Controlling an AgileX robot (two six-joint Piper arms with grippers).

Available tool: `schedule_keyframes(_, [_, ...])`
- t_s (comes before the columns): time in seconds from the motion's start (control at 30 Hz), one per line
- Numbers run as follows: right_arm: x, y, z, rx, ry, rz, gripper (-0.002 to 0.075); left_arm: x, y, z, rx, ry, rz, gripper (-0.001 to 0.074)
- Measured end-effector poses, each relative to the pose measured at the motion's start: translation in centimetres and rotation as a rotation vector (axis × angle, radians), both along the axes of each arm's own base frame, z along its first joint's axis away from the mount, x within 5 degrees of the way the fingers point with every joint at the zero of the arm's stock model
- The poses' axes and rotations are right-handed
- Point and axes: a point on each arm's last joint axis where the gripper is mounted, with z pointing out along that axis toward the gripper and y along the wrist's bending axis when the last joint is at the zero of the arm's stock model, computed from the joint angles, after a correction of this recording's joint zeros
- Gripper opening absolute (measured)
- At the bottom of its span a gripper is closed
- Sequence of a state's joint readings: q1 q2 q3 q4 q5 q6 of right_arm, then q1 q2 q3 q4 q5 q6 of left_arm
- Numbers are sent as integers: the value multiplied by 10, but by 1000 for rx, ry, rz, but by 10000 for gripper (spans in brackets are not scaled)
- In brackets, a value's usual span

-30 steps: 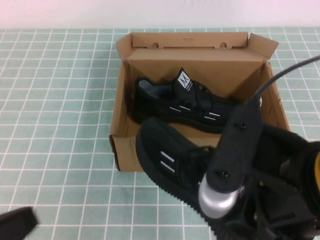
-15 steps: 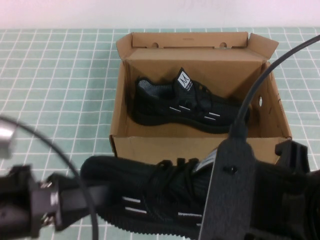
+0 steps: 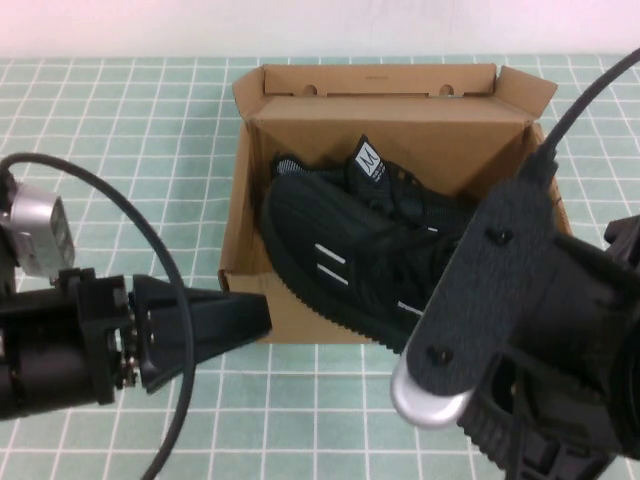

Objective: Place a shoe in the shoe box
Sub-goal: Hand over the shoe

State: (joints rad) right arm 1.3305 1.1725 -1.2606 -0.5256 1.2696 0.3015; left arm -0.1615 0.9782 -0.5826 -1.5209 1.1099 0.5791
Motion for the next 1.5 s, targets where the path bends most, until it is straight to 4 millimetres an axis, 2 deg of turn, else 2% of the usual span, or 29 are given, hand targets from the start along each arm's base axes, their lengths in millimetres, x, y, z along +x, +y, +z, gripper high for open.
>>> schedule_keyframes(0.1, [0, 0, 0, 12, 3, -21, 2, 5, 2, -1, 13, -7, 56, 31])
schedule_keyframes(0.17, [0, 0, 0, 15, 4, -25, 2, 9, 3, -1, 18, -9, 104, 98])
schedule_keyframes(0.23, [0, 0, 0, 16, 5, -26, 1, 13, 5, -1, 13, -7, 149, 210])
schedule_keyframes(0.37, [0, 0, 0, 17, 6, -28, 1, 19, 7, 0, -11, 25, 227, 491])
schedule_keyframes(0.43, [0, 0, 0, 18, 6, -29, 2, 22, 8, -1, -19, 44, 246, 590])
schedule_keyframes(0.5, [0, 0, 0, 19, 7, -31, 2, 25, 7, -4, -20, 69, 250, 645])
schedule_keyframes(0.57, [0, 0, 0, 20, 8, -33, 2, 30, 6, -9, -24, 105, 248, 665])
schedule_keyframes(0.77, [0, 0, 0, 21, 9, -32, 1, 50, 0, -29, -52, 243, 219, 668])
schedule_keyframes(0.87, [0, 0, 0, 21, 9, -32, 2, 60, -4, -33, -58, 264, 180, 668])
schedule_keyframes(1.17, [0, 0, 0, 21, 11, -32, 1, 76, -9, -20, -84, 224, 133, 668])
schedule_keyframes(1.33, [0, 0, 0, 21, 11, -32, 2, 77, -12, -16, -78, 200, 130, 668])
schedule_keyframes(1.5, [0, 0, 0, 21, 11, -32, 2, 73, -25, -19, -40, 184, 117, 668])
